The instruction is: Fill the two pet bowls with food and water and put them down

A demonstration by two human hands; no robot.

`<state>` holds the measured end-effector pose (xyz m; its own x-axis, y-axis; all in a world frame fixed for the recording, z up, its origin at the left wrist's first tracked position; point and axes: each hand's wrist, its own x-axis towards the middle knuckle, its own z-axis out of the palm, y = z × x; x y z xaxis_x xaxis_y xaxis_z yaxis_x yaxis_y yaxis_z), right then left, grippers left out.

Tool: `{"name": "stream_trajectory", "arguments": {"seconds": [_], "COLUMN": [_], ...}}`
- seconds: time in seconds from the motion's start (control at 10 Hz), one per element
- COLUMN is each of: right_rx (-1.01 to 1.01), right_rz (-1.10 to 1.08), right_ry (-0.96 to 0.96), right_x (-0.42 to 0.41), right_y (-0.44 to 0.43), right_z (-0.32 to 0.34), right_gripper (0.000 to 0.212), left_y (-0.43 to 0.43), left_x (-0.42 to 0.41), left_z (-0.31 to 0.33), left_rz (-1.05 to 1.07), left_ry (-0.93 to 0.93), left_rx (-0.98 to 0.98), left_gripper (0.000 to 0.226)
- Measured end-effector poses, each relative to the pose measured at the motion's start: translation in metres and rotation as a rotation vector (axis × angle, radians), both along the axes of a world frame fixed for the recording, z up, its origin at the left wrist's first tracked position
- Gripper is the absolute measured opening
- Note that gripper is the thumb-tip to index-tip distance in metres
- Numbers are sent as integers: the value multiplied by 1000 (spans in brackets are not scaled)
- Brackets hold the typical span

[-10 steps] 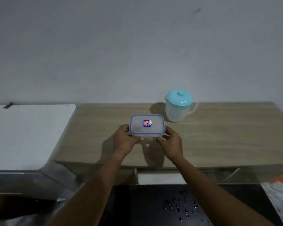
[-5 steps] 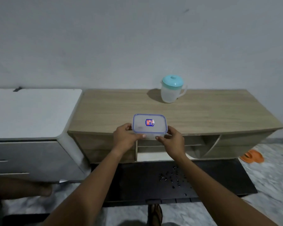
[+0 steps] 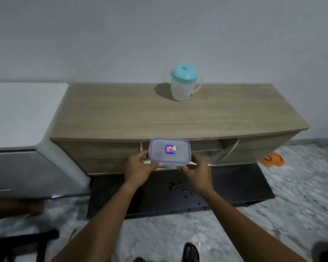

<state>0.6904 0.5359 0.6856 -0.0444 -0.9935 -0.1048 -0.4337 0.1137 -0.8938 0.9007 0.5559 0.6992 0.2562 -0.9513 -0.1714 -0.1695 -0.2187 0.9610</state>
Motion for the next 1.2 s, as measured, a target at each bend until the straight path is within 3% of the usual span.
{"name": "stream_trajectory", "arguments": {"seconds": [0.3, 0.5, 0.7, 0.8, 0.9, 1.2], "right_rx": [99, 73, 37, 33, 37, 71], "right_rz": [-9, 6, 35, 27, -23, -55], "right_ry": [13, 1, -58, -78, -55, -68], "right_x": [-12, -2, 22, 33, 41, 51], "right_y": [-9, -71, -134, -158, -177, -196], "right_z": [-120, -196, -228, -243, -253, -253], "right_gripper": [48, 46, 49, 45, 30, 23], "left_y": [-3, -59, -103, -127, -147, -167], "left_x": [-30, -40, -33, -31, -33, -31], "left_z": [-133, -202, -231, -234, -236, -239], "left_rz": [163, 255, 349, 366, 411, 479], "left_ry": [154, 155, 83, 1, -32, -107], "left_rx": [147, 110, 52, 32, 72, 143], "left_gripper": [63, 49, 45, 20, 30, 23]}}
